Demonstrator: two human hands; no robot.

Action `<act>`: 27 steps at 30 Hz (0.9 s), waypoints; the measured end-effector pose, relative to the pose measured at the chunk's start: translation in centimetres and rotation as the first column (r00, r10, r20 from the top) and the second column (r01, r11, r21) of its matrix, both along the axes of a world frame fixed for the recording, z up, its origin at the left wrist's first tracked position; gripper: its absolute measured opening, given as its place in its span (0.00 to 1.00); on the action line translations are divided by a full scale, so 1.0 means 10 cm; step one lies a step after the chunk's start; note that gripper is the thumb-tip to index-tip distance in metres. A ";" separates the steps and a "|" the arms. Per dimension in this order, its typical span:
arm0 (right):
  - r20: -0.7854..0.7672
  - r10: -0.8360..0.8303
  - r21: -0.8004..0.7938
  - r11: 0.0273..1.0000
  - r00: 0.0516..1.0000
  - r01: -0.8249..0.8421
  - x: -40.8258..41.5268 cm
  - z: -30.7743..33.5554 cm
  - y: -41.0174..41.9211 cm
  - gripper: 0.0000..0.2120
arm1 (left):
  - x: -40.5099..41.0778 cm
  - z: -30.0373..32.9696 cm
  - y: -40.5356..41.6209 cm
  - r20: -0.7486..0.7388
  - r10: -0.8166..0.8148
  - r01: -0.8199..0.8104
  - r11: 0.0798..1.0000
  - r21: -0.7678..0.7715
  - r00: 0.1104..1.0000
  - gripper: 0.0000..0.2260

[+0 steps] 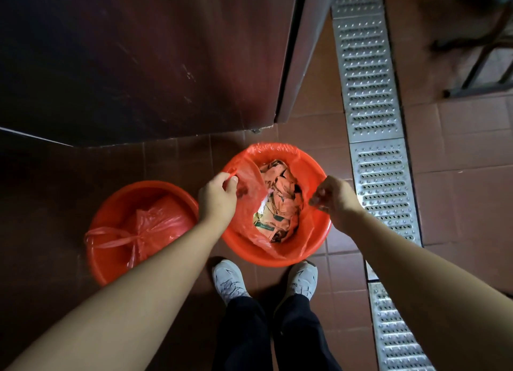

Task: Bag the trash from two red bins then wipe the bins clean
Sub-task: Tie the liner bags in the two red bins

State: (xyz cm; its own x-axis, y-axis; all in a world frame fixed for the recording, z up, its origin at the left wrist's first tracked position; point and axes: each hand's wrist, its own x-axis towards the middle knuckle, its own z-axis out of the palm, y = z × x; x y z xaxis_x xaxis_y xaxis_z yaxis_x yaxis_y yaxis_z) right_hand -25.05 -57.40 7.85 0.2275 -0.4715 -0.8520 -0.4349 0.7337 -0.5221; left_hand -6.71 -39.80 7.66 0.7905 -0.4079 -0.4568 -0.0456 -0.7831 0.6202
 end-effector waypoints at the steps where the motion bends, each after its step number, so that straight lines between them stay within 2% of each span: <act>1: 0.014 0.029 -0.017 0.999 0.999 -0.029 0.00 0.07 -0.03 0.08 | 0.00 0.09 -0.04 -0.032 0.021 -0.022 0.999 -0.024 0.999 0.09; 4: 0.025 0.134 -0.076 0.988 0.991 -0.132 -0.01 0.27 -0.10 0.10 | 0.01 0.43 -0.20 -0.124 0.043 -0.057 0.992 -0.110 0.991 0.08; 6: 0.064 0.145 -0.076 0.987 0.987 -0.140 -0.06 0.42 -0.12 0.10 | 0.01 0.66 -0.30 -0.219 0.044 -0.082 0.983 -0.166 0.975 0.09; 9: 0.155 0.153 -0.081 0.987 0.976 -0.142 -0.14 0.61 -0.08 0.14 | -0.04 0.95 -0.38 -0.446 0.055 -0.178 0.955 -0.239 0.893 0.06; 11: 0.206 0.173 -0.095 0.983 0.963 -0.156 -0.18 0.69 -0.04 0.17 | -0.10 1.09 -0.37 -0.530 0.015 -0.169 0.955 -0.243 0.848 0.07; 16: 0.249 0.113 -0.068 0.993 0.962 -0.099 -0.30 0.74 0.02 0.17 | -0.13 1.23 -0.37 -0.538 -0.038 -0.123 0.958 -0.261 0.842 0.09; 18: 0.202 0.057 -0.062 0.997 0.978 -0.046 -0.34 0.74 0.02 0.15 | -0.15 1.24 -0.38 -0.527 -0.054 -0.116 0.952 -0.284 0.848 0.10; 21: 0.150 0.099 -0.127 0.989 0.984 -0.081 -0.34 0.83 0.00 0.10 | -0.19 1.28 -0.39 -0.542 -0.063 -0.126 0.944 -0.304 0.838 0.09; 24: 0.144 0.125 -0.157 0.982 0.982 -0.102 -0.31 0.95 -0.03 0.11 | -0.19 1.31 -0.42 -0.531 -0.050 -0.128 0.948 -0.293 0.846 0.09; 27: 0.041 0.121 -0.180 0.977 0.992 -0.111 -0.32 1.05 -0.07 0.10 | -0.18 1.38 -0.45 -0.532 -0.046 -0.125 0.952 -0.281 0.846 0.08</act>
